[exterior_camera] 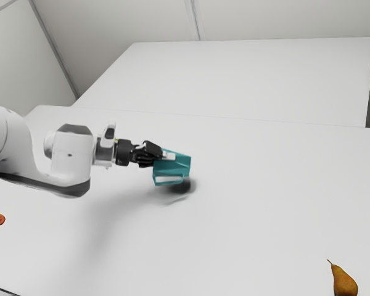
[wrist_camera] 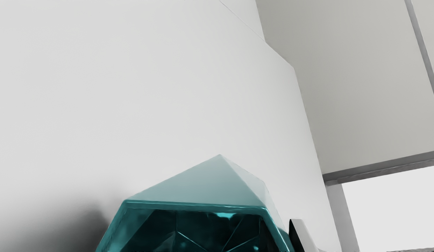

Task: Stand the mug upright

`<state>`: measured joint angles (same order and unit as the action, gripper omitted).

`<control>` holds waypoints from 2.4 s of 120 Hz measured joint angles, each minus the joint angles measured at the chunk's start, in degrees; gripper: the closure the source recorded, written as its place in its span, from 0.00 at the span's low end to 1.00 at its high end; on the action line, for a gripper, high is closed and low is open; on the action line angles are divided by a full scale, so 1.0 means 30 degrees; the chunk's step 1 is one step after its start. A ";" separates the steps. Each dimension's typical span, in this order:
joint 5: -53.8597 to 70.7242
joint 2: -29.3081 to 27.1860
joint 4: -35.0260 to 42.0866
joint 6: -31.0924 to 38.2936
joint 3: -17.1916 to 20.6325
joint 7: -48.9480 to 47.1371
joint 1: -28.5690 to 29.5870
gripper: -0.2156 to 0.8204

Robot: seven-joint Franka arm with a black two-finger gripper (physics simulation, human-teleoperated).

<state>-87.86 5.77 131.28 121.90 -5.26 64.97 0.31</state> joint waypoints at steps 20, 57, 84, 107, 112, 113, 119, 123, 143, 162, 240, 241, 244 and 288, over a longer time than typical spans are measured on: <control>0.2498 -0.1086 -0.0353 0.0121 -0.0013 -0.0302 -0.0023 0.96; 1.2110 -0.2163 -0.2272 0.0001 0.0027 -0.3324 0.0103 0.96; 1.8091 -0.2912 -0.2555 -0.0140 0.0588 -0.6408 0.0318 0.96; 2.2462 -0.3092 -0.3643 -0.1233 0.1198 -0.9320 -0.0051 0.96; 2.3304 -0.3173 -0.3707 -0.1406 0.1353 -0.9954 -0.0085 0.96; 2.3485 -0.3191 -0.3715 -0.1437 0.1387 -1.0083 -0.0088 0.96; 2.4466 -0.3285 -0.3743 -0.1597 0.1578 -1.0847 -0.0089 0.96; 2.5023 -0.3333 -0.3745 -0.1680 0.1662 -1.1333 -0.0110 0.96; 2.7482 -0.3530 -0.3608 -0.1872 0.2165 -1.3655 -0.0039 0.96; 2.9139 -0.3880 -0.3006 -0.1801 0.2406 -1.5704 -0.0423 0.96; 3.1928 -0.4269 0.0982 0.2329 0.3122 -2.1455 -0.0796 0.96; 3.1949 -0.4248 0.1007 0.2378 0.3123 -2.1509 -0.0802 0.96; 3.2004 -0.4182 0.1063 0.2513 0.3124 -2.1668 -0.0812 0.96; 3.2607 -0.3213 0.1158 0.3401 0.3120 -2.3594 -0.0968 0.96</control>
<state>9.97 -3.87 134.75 132.10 4.10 -5.81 -2.59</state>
